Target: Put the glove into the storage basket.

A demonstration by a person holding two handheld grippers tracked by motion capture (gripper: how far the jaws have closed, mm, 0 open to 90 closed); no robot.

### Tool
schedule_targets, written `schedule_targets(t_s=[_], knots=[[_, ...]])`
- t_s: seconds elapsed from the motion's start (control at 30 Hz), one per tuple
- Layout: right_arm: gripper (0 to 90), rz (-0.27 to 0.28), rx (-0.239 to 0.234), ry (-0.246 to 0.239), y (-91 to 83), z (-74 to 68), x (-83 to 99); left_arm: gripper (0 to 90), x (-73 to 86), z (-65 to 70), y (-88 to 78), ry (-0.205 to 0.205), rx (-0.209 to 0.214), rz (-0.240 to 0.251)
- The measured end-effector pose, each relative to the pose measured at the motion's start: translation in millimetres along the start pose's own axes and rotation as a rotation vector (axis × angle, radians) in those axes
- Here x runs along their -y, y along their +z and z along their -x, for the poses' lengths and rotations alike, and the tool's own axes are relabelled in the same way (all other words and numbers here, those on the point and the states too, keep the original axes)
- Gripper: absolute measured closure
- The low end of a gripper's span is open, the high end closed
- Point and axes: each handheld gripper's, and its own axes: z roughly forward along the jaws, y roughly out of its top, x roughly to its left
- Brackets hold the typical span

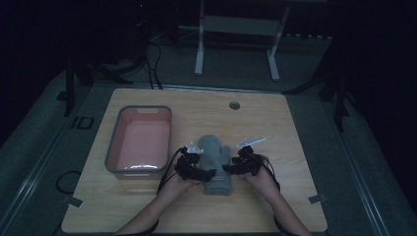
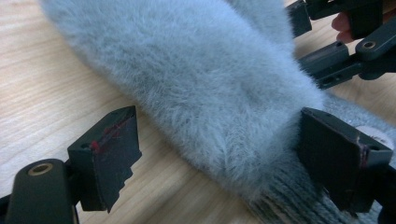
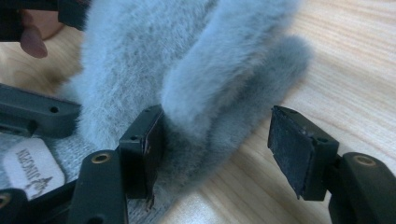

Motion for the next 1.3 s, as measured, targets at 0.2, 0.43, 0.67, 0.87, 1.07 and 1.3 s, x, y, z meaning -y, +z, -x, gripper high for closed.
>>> schedule_targets(t_s=[0.2, 0.43, 0.67, 0.87, 1.07, 1.3], knots=[[50.1, -0.010, -0.040, 0.014, 9.6, 0.2, 2.2, 14.9, 0.4, -7.7, 12.7, -0.052, 0.048, -0.024], [71.4, -0.008, -0.112, 0.041, 13.3, 1.1, 3.6, 35.3, -3.1, -12.4, 17.6, -0.047, 0.149, -0.039], [78.1, -0.011, -0.084, 0.036, 10.7, -3.8, 2.8, 66.3, -4.8, -8.3, 12.9, -0.011, 0.174, -0.024], [80.9, 0.009, -0.071, 0.018, 1.0, -10.1, 2.1, 73.2, -10.6, -2.1, 2.8, 0.007, 0.192, -0.013], [81.6, 0.046, -0.091, 0.001, -19.0, -17.1, -6.1, 74.0, -22.3, 2.0, -15.4, 0.046, 0.217, 0.015], [81.9, 0.101, -0.095, -0.024, -40.5, -29.4, -19.1, 74.5, -39.3, 2.9, -40.1, 0.080, 0.239, 0.039]])
